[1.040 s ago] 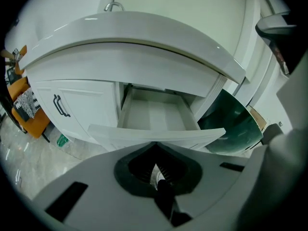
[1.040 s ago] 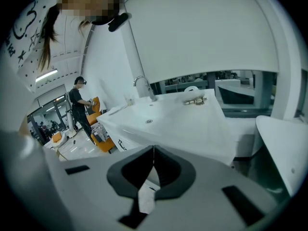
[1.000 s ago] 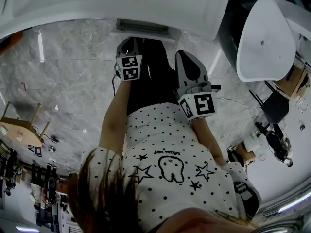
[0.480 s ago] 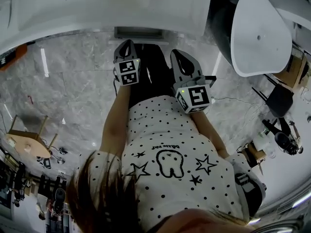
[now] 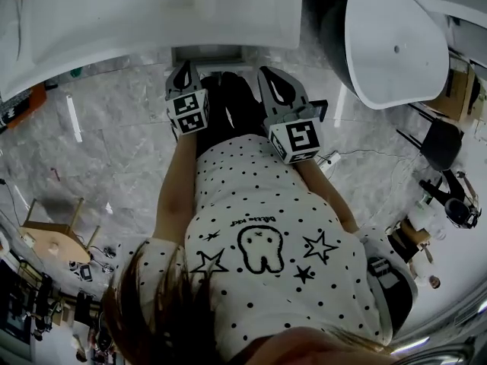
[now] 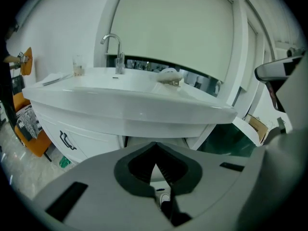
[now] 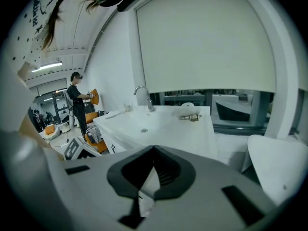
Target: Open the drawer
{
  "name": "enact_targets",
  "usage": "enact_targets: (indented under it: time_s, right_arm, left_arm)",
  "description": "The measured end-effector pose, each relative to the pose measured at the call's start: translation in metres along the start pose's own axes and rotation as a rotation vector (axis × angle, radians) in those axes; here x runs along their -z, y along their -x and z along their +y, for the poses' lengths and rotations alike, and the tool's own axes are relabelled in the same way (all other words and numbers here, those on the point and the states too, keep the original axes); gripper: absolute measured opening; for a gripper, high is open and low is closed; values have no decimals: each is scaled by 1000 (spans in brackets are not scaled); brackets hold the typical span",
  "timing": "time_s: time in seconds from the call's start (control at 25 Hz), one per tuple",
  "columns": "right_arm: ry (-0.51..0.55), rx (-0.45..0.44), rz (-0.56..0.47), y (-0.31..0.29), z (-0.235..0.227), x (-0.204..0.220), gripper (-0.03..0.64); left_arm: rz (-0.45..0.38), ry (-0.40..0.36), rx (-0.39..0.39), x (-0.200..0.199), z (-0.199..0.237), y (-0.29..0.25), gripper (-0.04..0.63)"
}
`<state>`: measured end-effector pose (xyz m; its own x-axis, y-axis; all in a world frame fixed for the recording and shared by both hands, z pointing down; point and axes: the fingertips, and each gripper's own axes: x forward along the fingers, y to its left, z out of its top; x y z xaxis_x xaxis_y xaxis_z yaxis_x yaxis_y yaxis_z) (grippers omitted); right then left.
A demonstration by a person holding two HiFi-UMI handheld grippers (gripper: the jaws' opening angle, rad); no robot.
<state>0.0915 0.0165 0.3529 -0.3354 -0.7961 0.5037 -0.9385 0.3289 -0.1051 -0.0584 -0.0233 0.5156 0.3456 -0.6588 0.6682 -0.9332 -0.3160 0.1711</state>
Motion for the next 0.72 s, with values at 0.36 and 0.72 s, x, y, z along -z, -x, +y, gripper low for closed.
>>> enact_targets:
  time_s: [0.36, 0.72]
  right_arm:
    - [29, 6, -41, 7, -8, -11, 14]
    - [43, 16, -57, 9, -17, -17, 14]
  left_arm:
    - [-67, -10, -16, -32, -6, 8, 5]
    - [-103, -22, -24, -51, -9, 13, 4]
